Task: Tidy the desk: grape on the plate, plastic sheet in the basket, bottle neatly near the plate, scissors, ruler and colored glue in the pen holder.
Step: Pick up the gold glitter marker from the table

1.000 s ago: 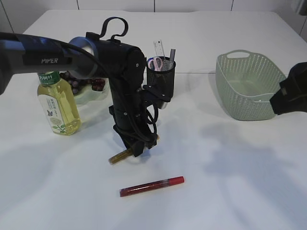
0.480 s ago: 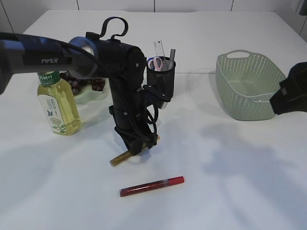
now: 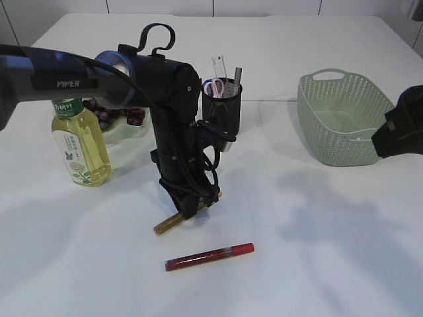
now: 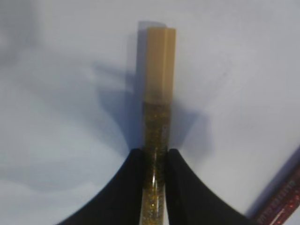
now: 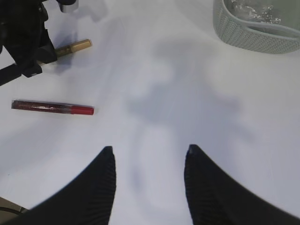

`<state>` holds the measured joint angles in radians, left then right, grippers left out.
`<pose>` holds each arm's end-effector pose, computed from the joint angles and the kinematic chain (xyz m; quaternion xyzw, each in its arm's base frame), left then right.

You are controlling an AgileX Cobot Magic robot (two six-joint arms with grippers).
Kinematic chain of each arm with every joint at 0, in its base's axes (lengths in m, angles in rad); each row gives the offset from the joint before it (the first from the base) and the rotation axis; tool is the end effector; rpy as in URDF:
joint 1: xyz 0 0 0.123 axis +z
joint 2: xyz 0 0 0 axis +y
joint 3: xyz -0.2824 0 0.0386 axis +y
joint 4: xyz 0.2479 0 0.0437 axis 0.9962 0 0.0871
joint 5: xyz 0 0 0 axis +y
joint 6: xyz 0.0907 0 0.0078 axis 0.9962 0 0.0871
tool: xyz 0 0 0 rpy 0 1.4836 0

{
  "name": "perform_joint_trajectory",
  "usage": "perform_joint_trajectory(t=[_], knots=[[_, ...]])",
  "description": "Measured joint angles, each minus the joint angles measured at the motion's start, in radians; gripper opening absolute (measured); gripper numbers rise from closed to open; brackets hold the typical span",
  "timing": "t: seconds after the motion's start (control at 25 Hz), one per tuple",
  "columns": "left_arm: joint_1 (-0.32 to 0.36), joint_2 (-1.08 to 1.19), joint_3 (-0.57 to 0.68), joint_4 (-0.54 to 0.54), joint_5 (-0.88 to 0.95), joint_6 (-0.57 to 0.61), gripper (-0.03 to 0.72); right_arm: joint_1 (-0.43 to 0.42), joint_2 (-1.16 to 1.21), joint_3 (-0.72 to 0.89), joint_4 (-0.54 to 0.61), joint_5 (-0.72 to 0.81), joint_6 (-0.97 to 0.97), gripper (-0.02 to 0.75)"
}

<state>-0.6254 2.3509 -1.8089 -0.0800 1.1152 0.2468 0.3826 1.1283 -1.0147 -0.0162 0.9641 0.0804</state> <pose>0.3699 -0.2752 0.1153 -0.4061 -0.9131 0.0353 0.0064 0.1999 0.0791 0.3339 -0.1467 0.9469 0.0581 0.2802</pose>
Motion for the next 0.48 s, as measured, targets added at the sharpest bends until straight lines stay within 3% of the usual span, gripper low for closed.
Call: perform_joint_trajectory(t=[0.2,0.48], knots=[[0.000,0.000,0.000,-0.072,0.024,0.000,0.105,0.000,0.000,0.000,0.000,0.000,0.000,0.385],[0.006,0.000,-0.006,-0.084,0.030,-0.004,0.103,0.000,0.000,0.000,0.000,0.000,0.000,0.385]])
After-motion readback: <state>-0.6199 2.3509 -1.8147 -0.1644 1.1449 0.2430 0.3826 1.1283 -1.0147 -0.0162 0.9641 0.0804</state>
